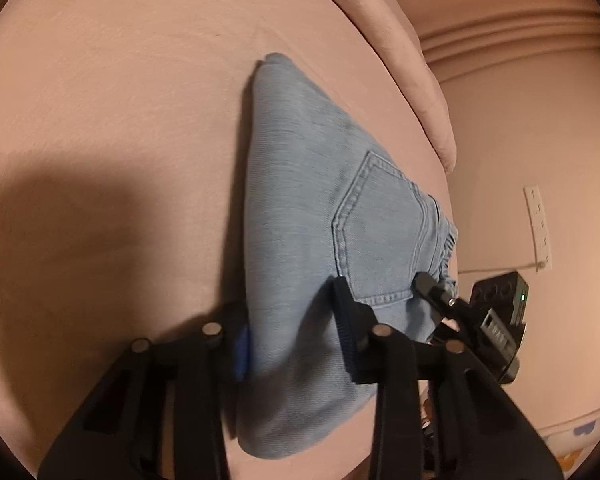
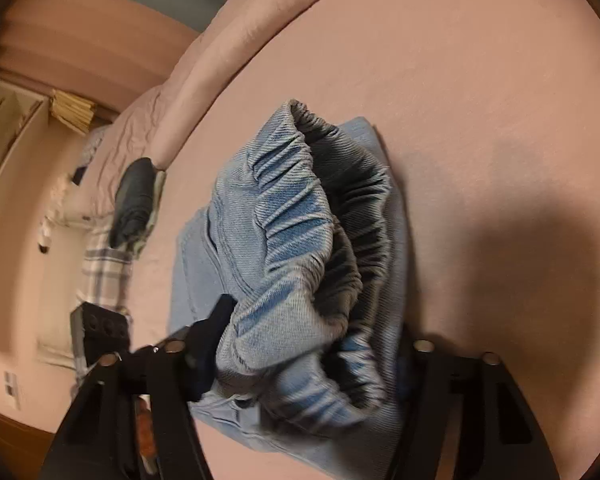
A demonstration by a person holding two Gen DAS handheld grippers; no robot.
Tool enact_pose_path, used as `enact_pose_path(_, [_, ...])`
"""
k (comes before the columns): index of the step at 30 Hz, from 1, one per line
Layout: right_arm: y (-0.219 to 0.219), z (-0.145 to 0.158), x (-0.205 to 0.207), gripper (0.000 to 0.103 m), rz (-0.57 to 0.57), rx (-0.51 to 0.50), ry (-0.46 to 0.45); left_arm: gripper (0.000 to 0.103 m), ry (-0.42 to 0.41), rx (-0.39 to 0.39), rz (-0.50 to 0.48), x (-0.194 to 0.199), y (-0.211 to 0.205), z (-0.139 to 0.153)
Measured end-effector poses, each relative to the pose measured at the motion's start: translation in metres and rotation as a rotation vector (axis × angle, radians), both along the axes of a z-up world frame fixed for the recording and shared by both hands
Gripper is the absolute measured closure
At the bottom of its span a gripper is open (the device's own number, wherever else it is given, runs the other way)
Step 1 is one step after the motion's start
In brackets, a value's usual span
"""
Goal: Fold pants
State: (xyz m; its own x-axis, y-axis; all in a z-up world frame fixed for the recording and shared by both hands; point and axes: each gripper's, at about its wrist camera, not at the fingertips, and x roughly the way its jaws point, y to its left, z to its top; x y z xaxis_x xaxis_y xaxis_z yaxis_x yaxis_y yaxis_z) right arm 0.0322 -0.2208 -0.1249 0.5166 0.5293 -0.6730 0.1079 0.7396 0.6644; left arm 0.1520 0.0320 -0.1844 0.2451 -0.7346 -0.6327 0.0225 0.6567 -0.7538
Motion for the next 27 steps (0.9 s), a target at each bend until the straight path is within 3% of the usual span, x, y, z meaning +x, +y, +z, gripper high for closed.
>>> enact_pose_path(5, [0.023,0.019,-0.006,0.046,0.014,-0.2,-0.061,0.074,-0.06,0.096,-0.006,-0.005,-0.009,0.008])
enact_pose_path(9, [0.039,0.037,-0.014,0.047,0.039,-0.347,-0.13,0.079,-0.088,0.123,0.001,-0.007,-0.009,0.008])
enact_pose_path(14, [0.046,0.048,-0.019,0.049,0.043,-0.415,-0.176,0.085,-0.185,0.202,-0.026,-0.014,-0.021,0.022])
enact_pose_path(27, [0.077,0.078,-0.032,0.05,0.112,-0.48,-0.305,0.085,-0.3,0.25,-0.05,-0.028,-0.017,0.045])
